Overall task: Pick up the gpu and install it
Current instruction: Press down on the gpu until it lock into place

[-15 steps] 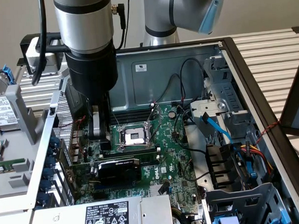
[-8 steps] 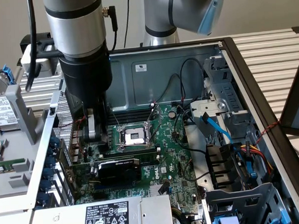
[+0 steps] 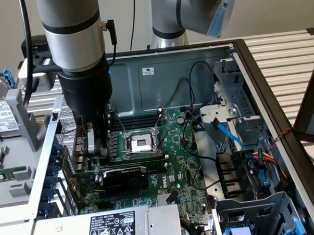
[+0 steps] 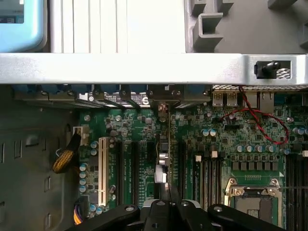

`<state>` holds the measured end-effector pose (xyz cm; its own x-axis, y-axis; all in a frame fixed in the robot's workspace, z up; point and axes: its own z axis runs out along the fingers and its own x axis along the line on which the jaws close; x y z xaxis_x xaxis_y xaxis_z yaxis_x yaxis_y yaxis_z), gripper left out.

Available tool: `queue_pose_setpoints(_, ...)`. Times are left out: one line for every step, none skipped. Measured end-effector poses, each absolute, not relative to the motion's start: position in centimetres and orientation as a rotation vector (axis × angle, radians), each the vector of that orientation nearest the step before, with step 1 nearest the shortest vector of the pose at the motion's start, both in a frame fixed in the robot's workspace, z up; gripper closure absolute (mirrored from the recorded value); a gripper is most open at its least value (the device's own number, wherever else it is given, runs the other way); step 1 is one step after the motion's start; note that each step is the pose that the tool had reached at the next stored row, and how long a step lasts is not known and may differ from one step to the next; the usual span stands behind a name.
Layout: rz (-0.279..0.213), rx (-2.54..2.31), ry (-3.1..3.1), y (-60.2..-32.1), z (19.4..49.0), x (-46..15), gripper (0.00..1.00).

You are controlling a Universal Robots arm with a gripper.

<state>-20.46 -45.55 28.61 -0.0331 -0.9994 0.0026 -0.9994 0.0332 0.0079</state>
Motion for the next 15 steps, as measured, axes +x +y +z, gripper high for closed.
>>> queue_pose_setpoints(-0.003, 2.18, -2.253, -45.5, 28.5, -20.5, 0.89)
queue_pose_setpoints(0.001, 2.181, -2.254, -45.6, 28.4, -20.5, 0.89)
queue_pose_setpoints(0.005, 2.181, -2.254, -45.5, 28.3, -20.5, 0.89)
queue_pose_setpoints(0.01, 2.181, -2.254, -45.5, 28.2, -20.5, 0.89)
queue_pose_setpoints(0.013, 2.18, -2.253, -45.5, 28.1, -20.5, 0.89)
queue_pose_setpoints(0.017, 2.179, -2.252, -45.5, 28.0, -20.5, 0.89)
queue_pose_setpoints(0.02, 2.178, -2.251, -45.6, 28.0, -20.5, 0.89)
queue_pose_setpoints(0.022, 2.177, -2.251, -45.5, 27.8, -20.5, 0.89)
queue_pose_setpoints(0.024, 2.178, -2.251, -45.5, 27.7, -20.5, 0.89)
queue_pose_setpoints(0.025, 2.178, -2.252, -45.5, 27.7, -20.5, 0.89)
queue_pose_setpoints(0.026, 2.179, -2.252, -45.5, 27.6, -20.5, 0.89)
queue_pose_setpoints(0.027, 2.179, -2.253, -45.5, 27.5, -20.5, 0.89)
queue_pose_setpoints(0.027, 2.179, -2.253, -45.4, 27.4, -20.5, 0.89)
queue_pose_setpoints(0.028, 2.179, -2.253, -45.3, 27.4, -20.5, 0.89)
queue_pose_setpoints(0.028, 2.179, -2.253, -45.3, 27.3, -20.6, 0.89)
